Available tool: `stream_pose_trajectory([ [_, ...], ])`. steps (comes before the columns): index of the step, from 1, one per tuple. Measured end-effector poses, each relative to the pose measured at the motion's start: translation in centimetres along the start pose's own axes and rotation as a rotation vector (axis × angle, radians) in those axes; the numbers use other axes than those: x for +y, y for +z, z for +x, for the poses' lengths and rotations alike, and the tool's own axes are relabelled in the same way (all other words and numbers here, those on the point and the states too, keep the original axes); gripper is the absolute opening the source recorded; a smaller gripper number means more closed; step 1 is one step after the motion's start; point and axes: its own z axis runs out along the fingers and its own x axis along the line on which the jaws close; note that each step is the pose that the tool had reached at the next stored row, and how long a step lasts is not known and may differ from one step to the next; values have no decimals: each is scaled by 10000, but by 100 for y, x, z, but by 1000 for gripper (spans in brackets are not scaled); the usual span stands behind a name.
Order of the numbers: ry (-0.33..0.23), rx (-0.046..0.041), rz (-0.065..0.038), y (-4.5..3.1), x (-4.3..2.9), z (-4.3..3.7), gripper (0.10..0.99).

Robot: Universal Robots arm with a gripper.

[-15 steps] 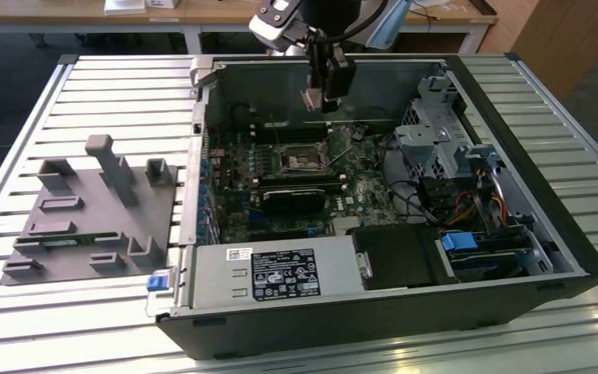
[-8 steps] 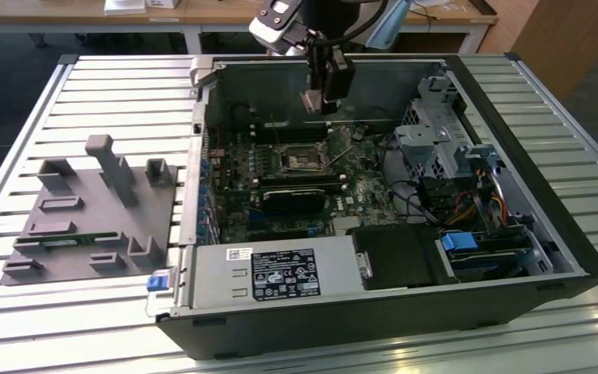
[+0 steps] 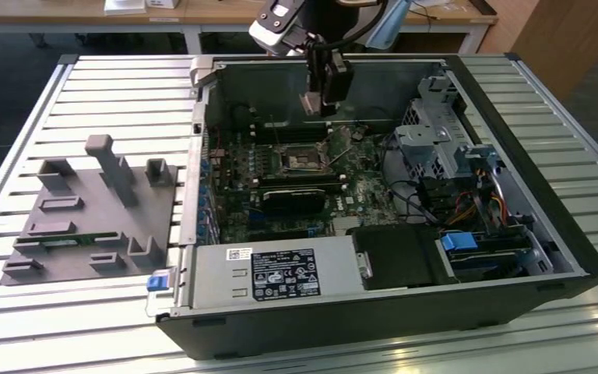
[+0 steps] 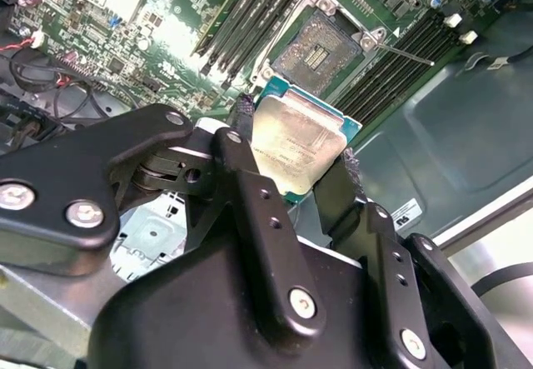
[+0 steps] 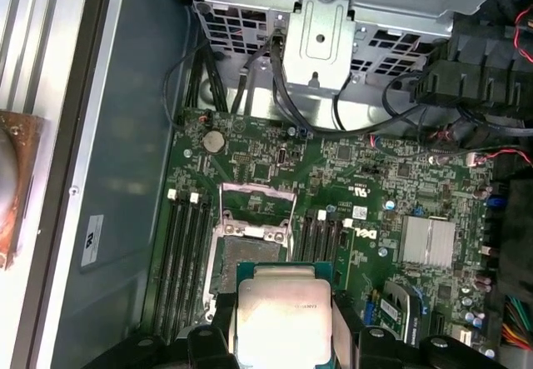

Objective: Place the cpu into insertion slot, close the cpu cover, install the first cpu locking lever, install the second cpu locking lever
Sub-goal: 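Place the cpu into insertion slot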

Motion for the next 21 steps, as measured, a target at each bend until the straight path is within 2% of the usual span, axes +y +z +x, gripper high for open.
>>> stream_pose_trajectory([
  [13,2,12,91,62,-5,-1,541],
  [21,5,24,188,137,-11,-3,541],
])
